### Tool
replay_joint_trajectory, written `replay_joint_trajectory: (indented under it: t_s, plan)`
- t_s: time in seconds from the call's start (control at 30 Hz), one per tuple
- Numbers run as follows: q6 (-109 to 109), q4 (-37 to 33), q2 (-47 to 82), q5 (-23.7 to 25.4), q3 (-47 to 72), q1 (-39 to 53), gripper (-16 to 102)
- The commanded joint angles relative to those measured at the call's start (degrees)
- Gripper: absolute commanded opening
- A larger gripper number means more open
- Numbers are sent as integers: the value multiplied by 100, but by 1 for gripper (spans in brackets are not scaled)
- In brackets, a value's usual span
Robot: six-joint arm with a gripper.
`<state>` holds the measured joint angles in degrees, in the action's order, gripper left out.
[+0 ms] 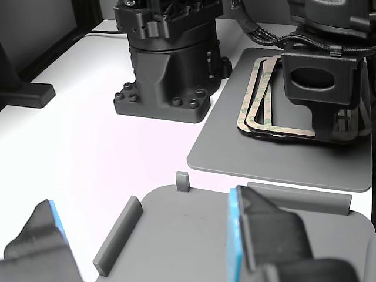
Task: Move top rectangular frame to the holder.
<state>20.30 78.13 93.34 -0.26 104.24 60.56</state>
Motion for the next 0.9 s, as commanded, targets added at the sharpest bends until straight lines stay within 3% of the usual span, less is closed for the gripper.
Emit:
replay_joint_trajectory:
  t_s: [0.0, 0.27, 0.87]
  plan:
    - [-18, -44, 193, 18, -79, -18, 87]
    - [26, -176, 272, 18, 79, 0, 72]
    - [-105, -211, 44, 141, 44, -44, 55]
